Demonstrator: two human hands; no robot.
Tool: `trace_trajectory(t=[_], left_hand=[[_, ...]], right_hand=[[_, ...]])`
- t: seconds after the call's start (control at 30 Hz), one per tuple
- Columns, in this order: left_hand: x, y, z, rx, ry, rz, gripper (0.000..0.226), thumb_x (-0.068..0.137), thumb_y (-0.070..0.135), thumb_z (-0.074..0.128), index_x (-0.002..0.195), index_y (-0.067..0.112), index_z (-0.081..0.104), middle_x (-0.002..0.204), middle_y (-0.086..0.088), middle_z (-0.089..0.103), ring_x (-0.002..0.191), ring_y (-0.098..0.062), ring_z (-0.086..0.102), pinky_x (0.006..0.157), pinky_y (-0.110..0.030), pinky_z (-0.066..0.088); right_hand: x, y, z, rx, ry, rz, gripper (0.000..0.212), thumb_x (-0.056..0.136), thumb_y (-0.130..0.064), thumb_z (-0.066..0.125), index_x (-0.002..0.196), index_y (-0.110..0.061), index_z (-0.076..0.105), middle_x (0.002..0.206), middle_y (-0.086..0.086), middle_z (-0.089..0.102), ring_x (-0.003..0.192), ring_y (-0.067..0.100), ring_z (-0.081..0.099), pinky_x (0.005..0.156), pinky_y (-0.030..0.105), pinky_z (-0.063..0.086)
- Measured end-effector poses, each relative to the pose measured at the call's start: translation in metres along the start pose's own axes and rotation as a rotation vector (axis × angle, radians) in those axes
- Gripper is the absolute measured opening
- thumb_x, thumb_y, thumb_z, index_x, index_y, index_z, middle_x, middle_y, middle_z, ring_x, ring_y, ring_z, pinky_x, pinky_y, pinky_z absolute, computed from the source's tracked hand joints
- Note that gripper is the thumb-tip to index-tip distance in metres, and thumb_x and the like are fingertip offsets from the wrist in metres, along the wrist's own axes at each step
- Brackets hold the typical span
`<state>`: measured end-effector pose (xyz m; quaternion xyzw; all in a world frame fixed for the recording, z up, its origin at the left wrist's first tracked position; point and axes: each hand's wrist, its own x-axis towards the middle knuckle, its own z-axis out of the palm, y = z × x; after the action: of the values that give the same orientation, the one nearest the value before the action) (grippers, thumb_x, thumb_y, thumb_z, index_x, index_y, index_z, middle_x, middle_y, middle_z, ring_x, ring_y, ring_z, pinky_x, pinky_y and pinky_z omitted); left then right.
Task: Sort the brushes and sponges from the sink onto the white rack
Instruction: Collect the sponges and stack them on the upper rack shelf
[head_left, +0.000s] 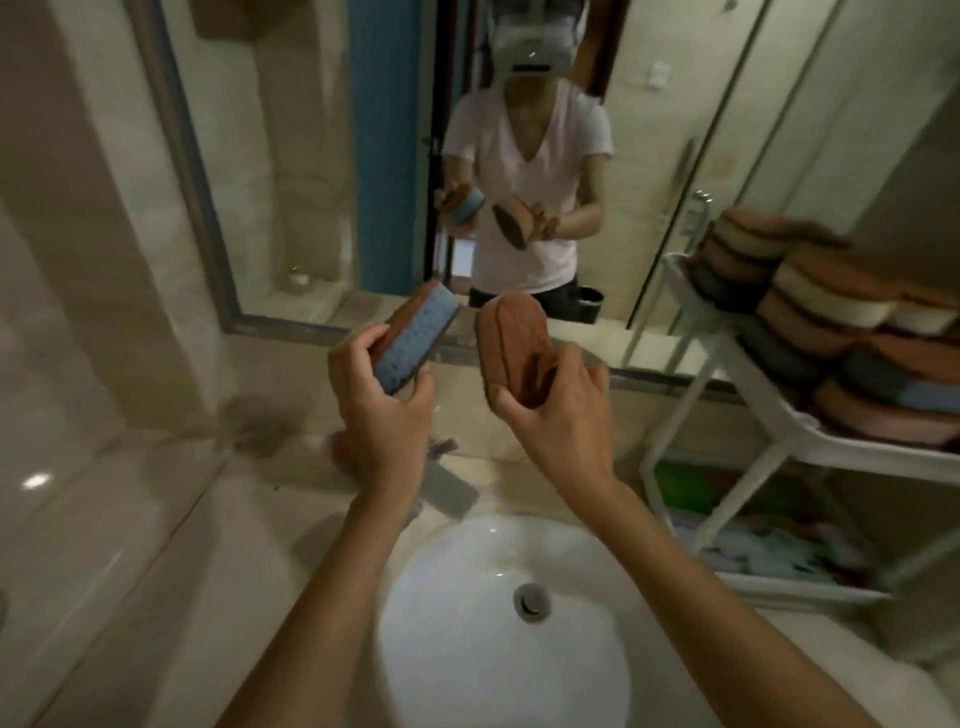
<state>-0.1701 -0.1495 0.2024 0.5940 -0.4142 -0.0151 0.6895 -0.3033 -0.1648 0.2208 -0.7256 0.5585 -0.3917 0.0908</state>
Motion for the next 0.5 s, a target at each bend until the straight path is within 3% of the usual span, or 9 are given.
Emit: trace_trajectory(t=[0.1, 0.2, 0.33, 0.43, 0.5], left_hand=[[-0.016, 0.045, 0.045, -0.087, -0.092, 0.084, 0.045, 0.071, -0.003, 0.073, 0.111, -0.006, 0.053, 0.117, -0.025, 0.053, 0.112, -0.032, 0.054, 0.083, -0.002, 0.043], [-0.035, 0.089, 0.085, -0.159, -0.177, 0.142, 0.045, 0.072, 0.000, 0.073, 0.111, -0.005, 0.052, 0.117, -0.023, 0.051, 0.112, -0.026, 0.052, 0.084, -0.008, 0.048], [-0.056, 0.145, 0.137, -0.227, -0.225, 0.213, 0.042, 0.074, 0.001, 0.072, 0.111, -0.004, 0.051, 0.116, -0.022, 0.050, 0.106, -0.014, 0.045, 0.079, 0.009, 0.038], [-0.070, 0.187, 0.180, -0.271, -0.290, 0.207, 0.039, 0.078, 0.005, 0.070, 0.110, -0.001, 0.049, 0.115, -0.017, 0.052, 0.103, -0.009, 0.048, 0.078, -0.007, 0.049], [-0.079, 0.208, 0.207, -0.275, -0.326, 0.210, 0.038, 0.080, 0.007, 0.068, 0.110, 0.000, 0.046, 0.118, -0.015, 0.051, 0.108, -0.014, 0.053, 0.082, -0.019, 0.051]], right_hand=[[0.011, 0.024, -0.060, -0.096, 0.109, 0.067, 0.041, 0.077, -0.044, 0.064, 0.101, -0.019, 0.042, 0.093, -0.006, 0.042, 0.091, 0.015, 0.032, 0.072, 0.030, 0.033], [0.017, 0.049, -0.119, -0.144, 0.208, 0.059, 0.040, 0.080, -0.042, 0.062, 0.103, -0.014, 0.047, 0.090, -0.004, 0.045, 0.086, 0.018, 0.033, 0.072, 0.030, 0.028], [0.027, 0.087, -0.190, -0.150, 0.336, 0.067, 0.033, 0.082, -0.042, 0.060, 0.100, -0.014, 0.051, 0.089, -0.003, 0.050, 0.086, 0.017, 0.035, 0.076, 0.030, 0.028], [0.041, 0.124, -0.237, -0.219, 0.386, 0.108, 0.037, 0.083, -0.046, 0.056, 0.106, -0.018, 0.052, 0.097, 0.003, 0.059, 0.091, 0.022, 0.041, 0.077, 0.028, 0.026], [0.051, 0.147, -0.261, -0.244, 0.387, 0.144, 0.037, 0.085, -0.046, 0.054, 0.109, -0.018, 0.052, 0.099, 0.004, 0.059, 0.090, 0.022, 0.041, 0.077, 0.029, 0.028]])
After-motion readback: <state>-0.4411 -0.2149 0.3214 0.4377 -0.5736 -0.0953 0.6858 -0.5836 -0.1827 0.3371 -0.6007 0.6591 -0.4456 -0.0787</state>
